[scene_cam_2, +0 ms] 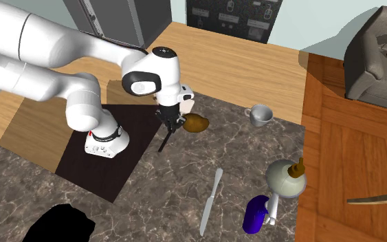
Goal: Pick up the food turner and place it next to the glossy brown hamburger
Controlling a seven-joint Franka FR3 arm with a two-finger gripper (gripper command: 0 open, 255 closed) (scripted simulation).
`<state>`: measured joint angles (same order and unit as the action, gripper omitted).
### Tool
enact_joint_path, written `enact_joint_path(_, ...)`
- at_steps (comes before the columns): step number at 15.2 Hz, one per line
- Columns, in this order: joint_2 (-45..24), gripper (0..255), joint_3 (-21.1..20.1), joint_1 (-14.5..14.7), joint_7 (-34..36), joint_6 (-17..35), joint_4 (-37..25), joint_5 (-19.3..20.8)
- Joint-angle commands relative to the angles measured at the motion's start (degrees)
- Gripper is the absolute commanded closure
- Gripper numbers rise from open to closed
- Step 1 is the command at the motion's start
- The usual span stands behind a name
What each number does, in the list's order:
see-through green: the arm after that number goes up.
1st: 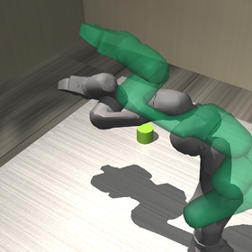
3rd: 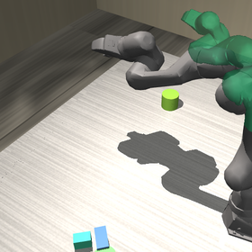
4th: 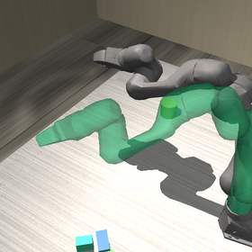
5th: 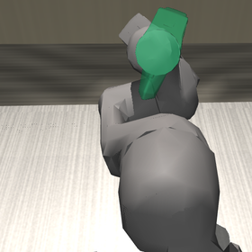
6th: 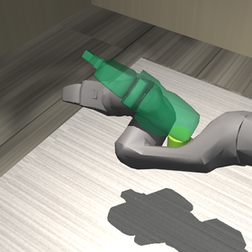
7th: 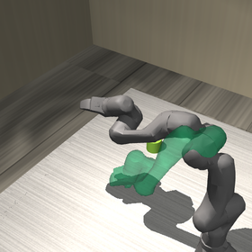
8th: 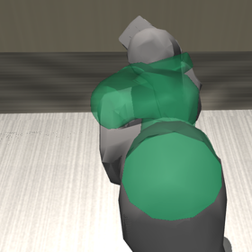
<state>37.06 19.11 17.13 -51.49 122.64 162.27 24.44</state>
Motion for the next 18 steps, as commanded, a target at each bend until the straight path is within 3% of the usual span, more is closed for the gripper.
enact_joint_path(1,1.30,255,-0.43,0.13,-0.36,-2.27,-0.97,-0.54)
enact_joint_path(18,6.80,255,-3.49,1.17,-2.81,-17.50,-10.88,-4.13)
